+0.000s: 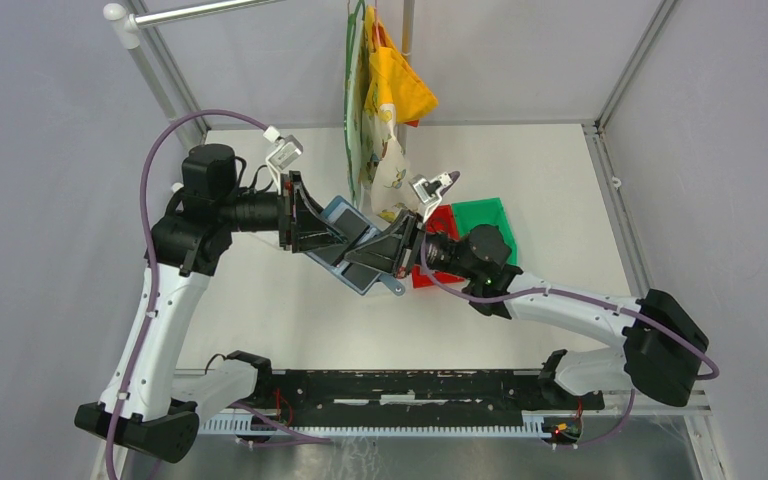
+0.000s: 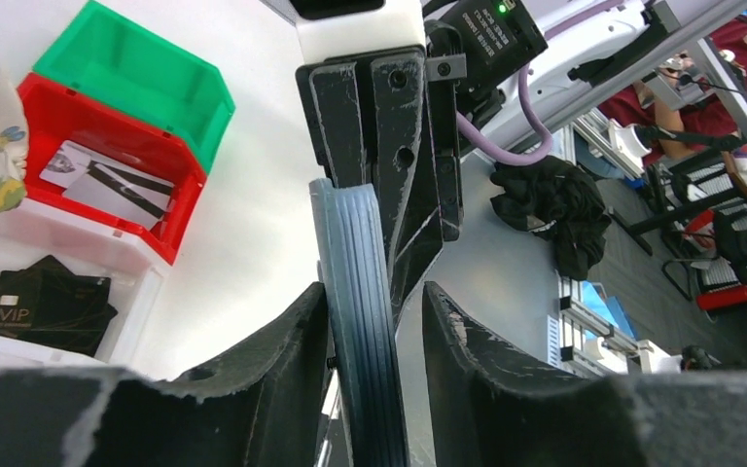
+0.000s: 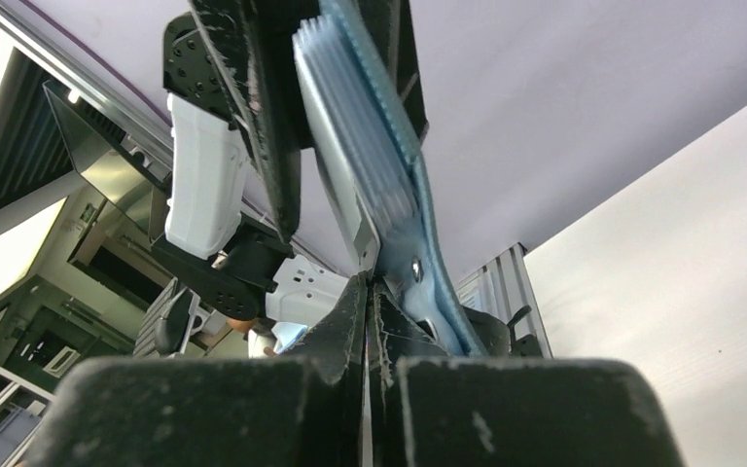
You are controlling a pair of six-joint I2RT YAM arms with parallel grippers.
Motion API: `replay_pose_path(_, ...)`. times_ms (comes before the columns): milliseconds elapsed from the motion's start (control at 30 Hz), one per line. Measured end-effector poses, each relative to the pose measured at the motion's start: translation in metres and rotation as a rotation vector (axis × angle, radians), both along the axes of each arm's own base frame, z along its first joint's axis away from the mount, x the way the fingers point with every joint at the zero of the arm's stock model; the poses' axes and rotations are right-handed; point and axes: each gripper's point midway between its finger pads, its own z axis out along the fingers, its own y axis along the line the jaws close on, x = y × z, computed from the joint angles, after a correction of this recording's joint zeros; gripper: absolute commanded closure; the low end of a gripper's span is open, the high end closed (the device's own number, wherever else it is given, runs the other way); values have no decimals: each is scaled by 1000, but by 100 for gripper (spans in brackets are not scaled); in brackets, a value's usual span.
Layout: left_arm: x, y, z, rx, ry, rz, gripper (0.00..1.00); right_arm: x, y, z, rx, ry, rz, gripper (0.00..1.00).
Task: Take the credit cards out of the card holder
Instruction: Remove the credit card from the card holder.
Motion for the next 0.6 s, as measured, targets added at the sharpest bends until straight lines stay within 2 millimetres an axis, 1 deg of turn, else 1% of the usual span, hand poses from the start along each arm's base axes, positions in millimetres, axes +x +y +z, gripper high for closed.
replay_pose_path(67,-3,0,1,-6,7,-16,55,-1,-2,4,6,-18,-8,100)
replay_pose_path(167,-9,-1,-1,-10,33,-40,64,-3,-9,14,20,-46,-25,100)
replay_pose_path(300,-16,-1,-3,-11,71,-65,72,-6,-16,22,37,-79,-46,100)
replay_pose_path(600,-19,0,-7,-5,110,-70,72,-4,-21,16,28,-82,-73,100)
